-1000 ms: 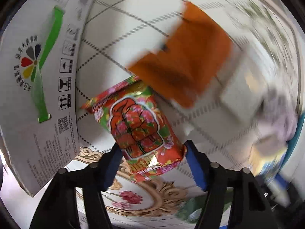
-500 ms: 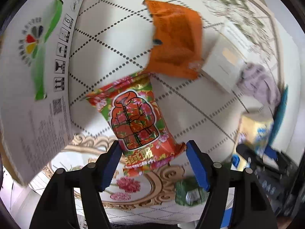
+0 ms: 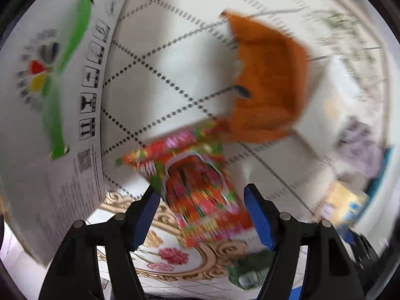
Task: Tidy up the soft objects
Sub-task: 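Carry both items into the cardboard box and open both tools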
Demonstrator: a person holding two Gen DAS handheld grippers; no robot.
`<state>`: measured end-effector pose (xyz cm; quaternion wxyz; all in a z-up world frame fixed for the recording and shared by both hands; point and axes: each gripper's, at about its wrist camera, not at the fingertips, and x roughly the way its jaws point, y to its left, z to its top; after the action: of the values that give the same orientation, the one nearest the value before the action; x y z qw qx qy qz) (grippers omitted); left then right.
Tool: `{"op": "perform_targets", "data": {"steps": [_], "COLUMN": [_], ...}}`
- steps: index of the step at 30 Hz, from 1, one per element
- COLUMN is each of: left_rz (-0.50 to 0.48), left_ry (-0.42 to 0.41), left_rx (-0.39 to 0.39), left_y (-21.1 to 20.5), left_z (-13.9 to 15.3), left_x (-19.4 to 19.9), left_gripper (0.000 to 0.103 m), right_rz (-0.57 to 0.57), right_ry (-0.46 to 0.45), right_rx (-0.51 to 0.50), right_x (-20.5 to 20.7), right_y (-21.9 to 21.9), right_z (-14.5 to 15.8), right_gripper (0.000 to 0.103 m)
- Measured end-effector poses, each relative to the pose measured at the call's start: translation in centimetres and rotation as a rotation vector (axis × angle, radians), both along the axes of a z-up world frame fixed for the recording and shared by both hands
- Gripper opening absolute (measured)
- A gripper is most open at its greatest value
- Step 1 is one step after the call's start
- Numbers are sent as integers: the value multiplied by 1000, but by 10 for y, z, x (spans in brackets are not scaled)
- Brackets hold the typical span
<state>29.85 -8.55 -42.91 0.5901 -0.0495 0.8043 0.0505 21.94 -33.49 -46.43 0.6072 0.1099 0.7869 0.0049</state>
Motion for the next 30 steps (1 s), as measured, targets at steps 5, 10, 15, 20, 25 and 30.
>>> {"op": "perform_targets", "data": {"steps": [5,10,15,20,25,30], "left_rz": [-4,-83,-152,-214,-199,-149], "left_ry": [-30,-56,-87,-156,-281,-399], "left_rx": [-1,16,-2,-55,-140,-178], "left_y": [7,-1,-22,-16,-2,1], "left_z": [-10,-20,-17,18,58,177], "left_x": [1,-29,-55,-85,-98,-67], "left_gripper": [50,45,44,44,44,44], "right_rz": [-40,-35,-57,-62,-29,28], "right_ry": [-11,-39,-64,-141,-245,-325], "right_rx": [-5,-30,-7,31,96,209], "right_x": [-13,-19,-22,-16,-25,-16], "right_y": [1,-15,-22,-31,-13,37], "right_z": [-4,-1,15,54,122,190], "right_gripper": [75,67,66,66,66,66]}}
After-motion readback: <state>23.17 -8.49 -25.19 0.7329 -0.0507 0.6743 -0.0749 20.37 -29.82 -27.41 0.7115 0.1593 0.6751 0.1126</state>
